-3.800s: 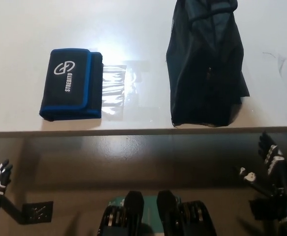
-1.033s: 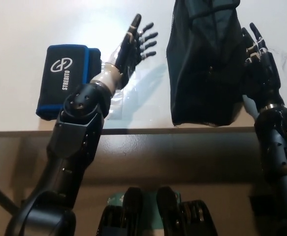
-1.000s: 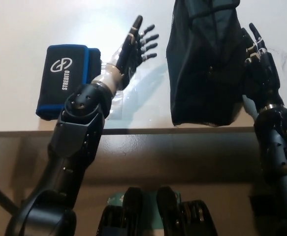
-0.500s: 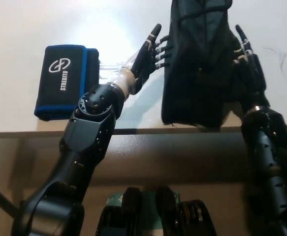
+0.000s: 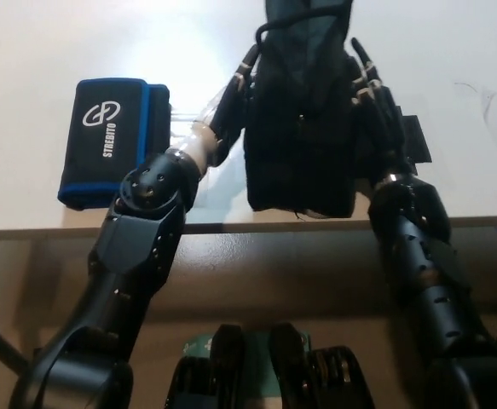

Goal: Use both hands to pick up the lunch bag on the right hand side and smoothly move it near the note book on the left hand side

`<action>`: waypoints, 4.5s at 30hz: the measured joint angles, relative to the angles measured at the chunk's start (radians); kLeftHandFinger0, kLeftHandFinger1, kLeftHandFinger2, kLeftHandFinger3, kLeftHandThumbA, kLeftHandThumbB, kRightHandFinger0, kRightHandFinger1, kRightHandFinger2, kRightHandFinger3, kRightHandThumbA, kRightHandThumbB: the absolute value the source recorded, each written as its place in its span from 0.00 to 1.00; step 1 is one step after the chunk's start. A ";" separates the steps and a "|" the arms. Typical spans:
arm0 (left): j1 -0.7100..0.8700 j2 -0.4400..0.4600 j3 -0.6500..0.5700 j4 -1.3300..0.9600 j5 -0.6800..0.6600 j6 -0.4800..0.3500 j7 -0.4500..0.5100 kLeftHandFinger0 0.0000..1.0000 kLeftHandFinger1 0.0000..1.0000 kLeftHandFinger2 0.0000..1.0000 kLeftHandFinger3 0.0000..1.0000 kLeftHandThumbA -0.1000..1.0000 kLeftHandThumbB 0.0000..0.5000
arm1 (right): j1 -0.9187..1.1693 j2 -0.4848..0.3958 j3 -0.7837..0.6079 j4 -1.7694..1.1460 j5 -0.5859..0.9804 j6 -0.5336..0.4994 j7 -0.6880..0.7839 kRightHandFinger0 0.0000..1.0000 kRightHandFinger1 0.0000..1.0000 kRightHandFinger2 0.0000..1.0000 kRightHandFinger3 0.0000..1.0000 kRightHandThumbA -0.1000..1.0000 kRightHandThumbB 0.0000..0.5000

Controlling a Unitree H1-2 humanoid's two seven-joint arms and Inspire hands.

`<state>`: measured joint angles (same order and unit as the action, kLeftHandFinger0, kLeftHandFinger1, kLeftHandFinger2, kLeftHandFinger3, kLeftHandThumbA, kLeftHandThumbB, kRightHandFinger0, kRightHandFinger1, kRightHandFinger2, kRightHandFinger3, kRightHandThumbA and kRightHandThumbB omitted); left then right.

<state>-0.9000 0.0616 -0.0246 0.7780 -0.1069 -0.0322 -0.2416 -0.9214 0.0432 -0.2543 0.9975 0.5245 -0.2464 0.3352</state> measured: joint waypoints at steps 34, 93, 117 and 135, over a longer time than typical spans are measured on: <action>0.172 0.084 0.137 -0.256 -0.005 0.014 0.054 1.00 1.00 1.00 1.00 1.00 0.79 | -0.189 0.119 0.019 0.281 -0.043 -0.062 0.023 1.00 1.00 1.00 1.00 1.00 0.73; 0.842 0.277 0.257 -0.874 -0.018 -0.067 0.019 1.00 1.00 1.00 1.00 1.00 0.36 | 0.554 -0.123 0.145 -0.753 -0.302 -0.090 -0.196 1.00 1.00 1.00 1.00 1.00 0.56; 0.950 0.260 0.317 -0.546 0.052 -0.334 0.073 1.00 1.00 1.00 1.00 1.00 0.17 | 0.764 -0.092 0.129 -0.683 -0.418 -0.138 -0.225 1.00 1.00 1.00 1.00 1.00 0.28; 0.920 0.259 0.319 -0.508 0.055 -0.392 0.098 1.00 1.00 1.00 1.00 1.00 0.26 | 0.755 -0.091 0.119 -0.672 -0.474 -0.162 -0.250 1.00 1.00 1.00 1.00 1.00 0.30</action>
<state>0.0203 0.3210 0.2948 0.2700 -0.0516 -0.4246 -0.1436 -0.1661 -0.0475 -0.1356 0.3252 0.0508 -0.4082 0.0857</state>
